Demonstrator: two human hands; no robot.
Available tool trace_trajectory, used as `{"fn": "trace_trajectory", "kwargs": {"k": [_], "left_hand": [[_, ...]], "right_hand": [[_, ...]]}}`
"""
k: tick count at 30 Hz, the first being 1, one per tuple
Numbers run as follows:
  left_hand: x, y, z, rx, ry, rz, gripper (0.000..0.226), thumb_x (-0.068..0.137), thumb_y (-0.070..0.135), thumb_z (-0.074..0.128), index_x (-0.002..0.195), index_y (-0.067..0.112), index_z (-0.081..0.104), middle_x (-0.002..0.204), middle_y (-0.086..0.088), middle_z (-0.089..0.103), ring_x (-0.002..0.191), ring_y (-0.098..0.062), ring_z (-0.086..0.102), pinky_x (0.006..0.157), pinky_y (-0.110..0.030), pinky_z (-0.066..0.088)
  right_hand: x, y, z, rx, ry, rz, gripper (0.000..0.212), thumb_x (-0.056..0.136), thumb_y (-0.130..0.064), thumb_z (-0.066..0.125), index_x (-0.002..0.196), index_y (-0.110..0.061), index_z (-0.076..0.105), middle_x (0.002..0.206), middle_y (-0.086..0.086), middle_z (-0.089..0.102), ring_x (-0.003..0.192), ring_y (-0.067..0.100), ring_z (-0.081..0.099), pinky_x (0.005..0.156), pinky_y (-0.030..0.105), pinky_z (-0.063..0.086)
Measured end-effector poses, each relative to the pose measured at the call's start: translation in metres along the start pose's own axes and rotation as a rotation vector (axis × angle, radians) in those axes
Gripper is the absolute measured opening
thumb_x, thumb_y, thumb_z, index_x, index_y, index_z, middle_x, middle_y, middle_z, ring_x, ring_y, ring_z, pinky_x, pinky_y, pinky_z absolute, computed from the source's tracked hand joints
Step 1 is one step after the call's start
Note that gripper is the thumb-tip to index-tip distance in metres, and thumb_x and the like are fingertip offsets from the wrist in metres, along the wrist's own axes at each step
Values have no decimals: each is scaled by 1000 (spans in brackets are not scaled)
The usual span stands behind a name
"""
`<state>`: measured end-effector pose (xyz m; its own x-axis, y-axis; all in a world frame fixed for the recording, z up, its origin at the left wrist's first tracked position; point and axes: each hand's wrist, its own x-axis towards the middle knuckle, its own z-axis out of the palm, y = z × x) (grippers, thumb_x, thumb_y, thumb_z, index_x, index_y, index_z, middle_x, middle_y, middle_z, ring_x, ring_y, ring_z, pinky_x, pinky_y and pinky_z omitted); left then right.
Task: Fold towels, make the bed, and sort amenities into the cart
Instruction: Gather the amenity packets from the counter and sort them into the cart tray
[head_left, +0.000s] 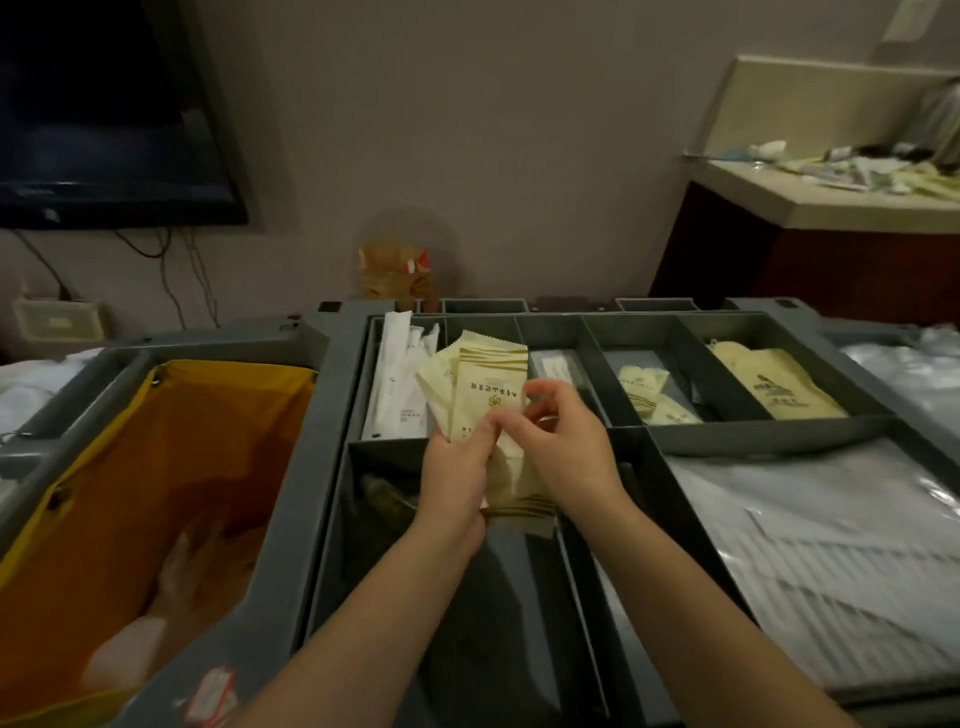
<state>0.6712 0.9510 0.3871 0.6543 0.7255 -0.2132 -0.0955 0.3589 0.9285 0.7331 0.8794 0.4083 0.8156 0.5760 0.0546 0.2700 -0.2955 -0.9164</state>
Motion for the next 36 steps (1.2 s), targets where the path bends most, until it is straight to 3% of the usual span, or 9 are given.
{"fn": "trace_trajectory", "kwargs": {"k": [5,9,13,16,23,26,29,32,36], "left_hand": [[-10,-2,22,76,-96,7,42,83,33,66,123,25,56,114,-1,66,105,-22,63,90,-51,52],[-8,-5,51,92,-188,35,41,83,17,68,121,25,55,112,-1,68,101,-20,67,87,-48,55],[1,-11,79,47,-239,-1,44,81,3,66,120,22,56,110,-3,70,100,-20,68,80,-41,57],[14,-16,94,-40,-149,-24,43,78,0,66,118,14,59,106,-7,71,100,-25,68,79,-42,57],[38,-27,118,-53,31,2,26,82,-1,65,105,11,64,98,-5,73,88,-19,71,64,-33,58],[42,-39,124,-9,26,-41,34,81,-2,66,113,7,63,106,-10,71,96,-23,69,75,-38,57],[44,-43,120,36,47,-49,35,80,-3,66,113,9,63,105,-8,72,96,-23,69,75,-37,56],[45,-40,110,29,42,-32,33,81,-3,65,111,10,63,102,-7,73,92,-21,70,68,-32,58],[46,-34,103,39,20,-8,35,80,-2,65,114,8,62,103,-8,72,96,-23,69,75,-36,57]], "right_hand": [[-5,8,-33,197,16,88,20,90,-35,60,108,-31,52,103,-14,61,93,3,59,71,23,50],[6,17,-62,328,58,124,14,92,-30,59,105,-25,60,102,-8,67,96,10,64,86,39,55],[28,28,-95,360,42,180,16,94,-28,57,107,-21,60,104,-3,68,96,15,65,86,43,55],[51,40,-125,399,14,205,14,95,-24,55,107,-19,59,104,-1,68,94,16,66,82,39,57],[156,98,-161,101,-7,347,30,98,-17,49,128,-13,51,126,7,57,112,26,57,92,42,52],[194,127,-152,-142,-81,421,32,96,-12,50,128,-9,51,128,13,56,113,32,55,92,43,52],[211,144,-144,-333,-116,381,31,96,-20,52,125,-9,53,124,13,58,109,30,57,89,37,51],[213,145,-143,-326,-42,314,37,95,-28,55,128,-12,46,121,11,58,108,28,57,81,34,47],[194,132,-150,-378,23,131,41,94,-36,55,130,-17,45,119,5,58,101,22,58,79,35,50]]}}
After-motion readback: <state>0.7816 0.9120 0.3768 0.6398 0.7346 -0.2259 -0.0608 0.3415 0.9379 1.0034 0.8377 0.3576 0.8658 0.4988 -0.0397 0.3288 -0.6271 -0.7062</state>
